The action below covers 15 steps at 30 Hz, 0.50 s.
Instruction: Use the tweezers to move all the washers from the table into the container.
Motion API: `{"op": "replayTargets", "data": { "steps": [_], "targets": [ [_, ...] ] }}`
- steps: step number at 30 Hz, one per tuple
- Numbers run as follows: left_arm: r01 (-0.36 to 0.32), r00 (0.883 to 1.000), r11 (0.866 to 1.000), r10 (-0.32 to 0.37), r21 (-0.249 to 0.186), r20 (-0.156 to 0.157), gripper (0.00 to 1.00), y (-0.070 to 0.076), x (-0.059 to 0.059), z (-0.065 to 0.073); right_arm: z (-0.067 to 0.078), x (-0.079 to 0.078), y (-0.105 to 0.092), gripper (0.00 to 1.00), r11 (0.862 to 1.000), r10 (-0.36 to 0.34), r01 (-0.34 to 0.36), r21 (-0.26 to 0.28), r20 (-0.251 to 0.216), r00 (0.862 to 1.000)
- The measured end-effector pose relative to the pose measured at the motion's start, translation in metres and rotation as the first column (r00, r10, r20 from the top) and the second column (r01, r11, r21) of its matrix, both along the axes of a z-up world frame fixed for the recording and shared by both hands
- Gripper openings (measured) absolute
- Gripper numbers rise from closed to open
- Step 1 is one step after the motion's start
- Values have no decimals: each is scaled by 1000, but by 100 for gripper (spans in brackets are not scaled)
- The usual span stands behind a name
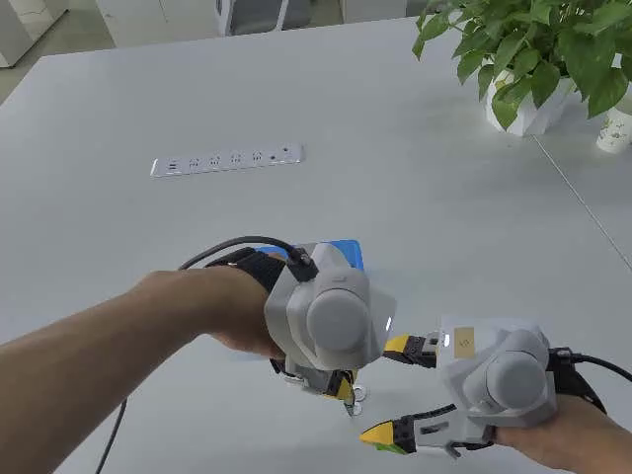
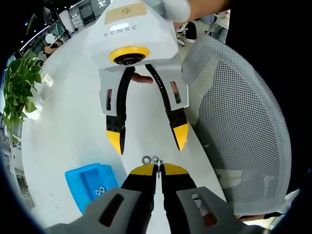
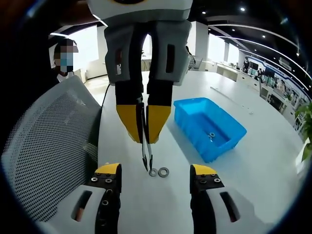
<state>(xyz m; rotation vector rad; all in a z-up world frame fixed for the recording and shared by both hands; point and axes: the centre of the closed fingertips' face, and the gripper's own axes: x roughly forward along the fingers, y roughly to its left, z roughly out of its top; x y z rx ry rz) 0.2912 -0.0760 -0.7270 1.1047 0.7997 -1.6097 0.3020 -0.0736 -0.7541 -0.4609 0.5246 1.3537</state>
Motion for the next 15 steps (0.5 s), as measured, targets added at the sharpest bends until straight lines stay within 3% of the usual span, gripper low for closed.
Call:
{"op": "replayTargets", "data": {
  "steps": [15],
  "targets": [
    [8, 1000, 1000, -8, -1, 16, 7, 0, 3, 1, -1, 1, -1, 57, 1000, 1, -1, -7, -4, 1000]
  ]
}}
